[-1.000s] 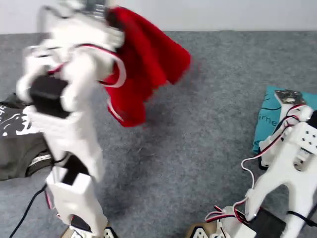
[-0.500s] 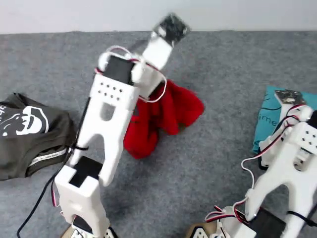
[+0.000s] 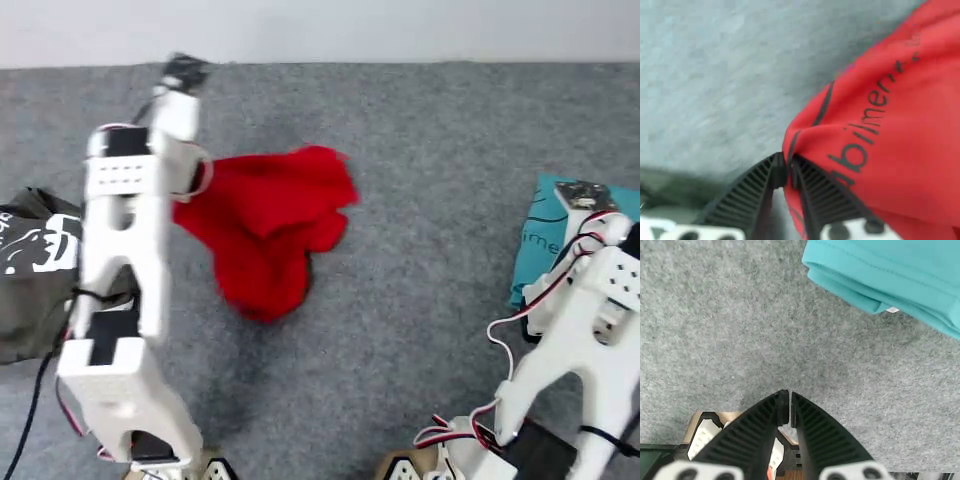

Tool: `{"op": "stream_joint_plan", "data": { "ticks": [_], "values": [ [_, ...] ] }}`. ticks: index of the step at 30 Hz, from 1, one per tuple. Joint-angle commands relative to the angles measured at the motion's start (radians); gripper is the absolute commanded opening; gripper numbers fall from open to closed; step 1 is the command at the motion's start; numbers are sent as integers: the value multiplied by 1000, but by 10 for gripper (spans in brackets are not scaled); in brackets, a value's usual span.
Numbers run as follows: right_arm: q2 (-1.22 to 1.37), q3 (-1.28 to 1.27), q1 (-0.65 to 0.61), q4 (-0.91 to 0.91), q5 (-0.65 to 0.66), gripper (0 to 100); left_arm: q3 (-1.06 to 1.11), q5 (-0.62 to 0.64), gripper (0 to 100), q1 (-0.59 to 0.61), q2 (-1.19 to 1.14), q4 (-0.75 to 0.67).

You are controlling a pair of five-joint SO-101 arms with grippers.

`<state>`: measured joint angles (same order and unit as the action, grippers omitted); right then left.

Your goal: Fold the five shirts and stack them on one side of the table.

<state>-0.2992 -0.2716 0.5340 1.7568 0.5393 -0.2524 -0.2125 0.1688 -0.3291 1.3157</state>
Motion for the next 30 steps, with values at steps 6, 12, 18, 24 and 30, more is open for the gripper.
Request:
{"op": "stream_joint_plan", "data": {
  "ticks": [6, 12, 18, 24, 30],
  "values": [
    [-42, 2, -27, 38, -6, 10, -7, -26, 31, 242, 54, 130],
    [-42, 5, -140, 38, -8, 10, -53, -51, 139, 273, 86, 255],
    [-30, 49, -363, 35, -101, 14, -77, -87, 141, 269, 198, 385],
    [53, 186, -572, -93, -298, 15, -56, -97, 141, 305, 338, 439],
    [289, 394, -757, -171, -387, 83, 99, -98, 141, 334, 496, 436]
  ]
}}
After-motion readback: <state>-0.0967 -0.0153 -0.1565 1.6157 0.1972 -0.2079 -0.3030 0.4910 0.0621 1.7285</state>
